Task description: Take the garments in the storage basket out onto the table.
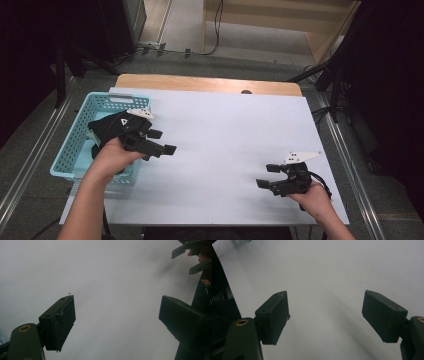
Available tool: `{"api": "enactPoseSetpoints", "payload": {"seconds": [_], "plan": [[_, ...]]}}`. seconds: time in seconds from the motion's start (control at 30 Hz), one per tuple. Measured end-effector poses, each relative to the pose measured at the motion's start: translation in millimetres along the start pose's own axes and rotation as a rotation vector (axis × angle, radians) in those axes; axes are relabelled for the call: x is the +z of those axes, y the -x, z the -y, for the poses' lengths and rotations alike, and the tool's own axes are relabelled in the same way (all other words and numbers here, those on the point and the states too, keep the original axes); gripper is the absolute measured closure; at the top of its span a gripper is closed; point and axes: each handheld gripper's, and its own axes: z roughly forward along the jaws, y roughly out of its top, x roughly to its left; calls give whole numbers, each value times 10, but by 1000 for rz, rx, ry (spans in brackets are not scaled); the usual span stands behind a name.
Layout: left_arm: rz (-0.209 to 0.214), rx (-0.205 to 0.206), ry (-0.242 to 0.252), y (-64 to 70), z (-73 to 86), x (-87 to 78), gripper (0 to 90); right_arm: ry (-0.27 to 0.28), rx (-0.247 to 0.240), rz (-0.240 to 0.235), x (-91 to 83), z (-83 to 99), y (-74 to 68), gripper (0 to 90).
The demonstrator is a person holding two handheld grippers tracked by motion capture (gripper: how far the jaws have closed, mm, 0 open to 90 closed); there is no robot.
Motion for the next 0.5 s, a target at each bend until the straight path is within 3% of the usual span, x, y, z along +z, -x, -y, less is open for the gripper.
{"api": "enactPoseSetpoints", "payload": {"seconds": [0.1, 0.23, 0.5], "plan": [[7, -8, 11, -29, -15, -24, 148, -4, 3, -5, 7, -2, -8, 200], [-17, -9, 0, -65, -19, -39, 148, -1, 2, -7, 4, -2, -3, 200], [-65, -17, 34, -105, -8, -210, 148, 5, 0, -8, -19, 6, -14, 200]]}}
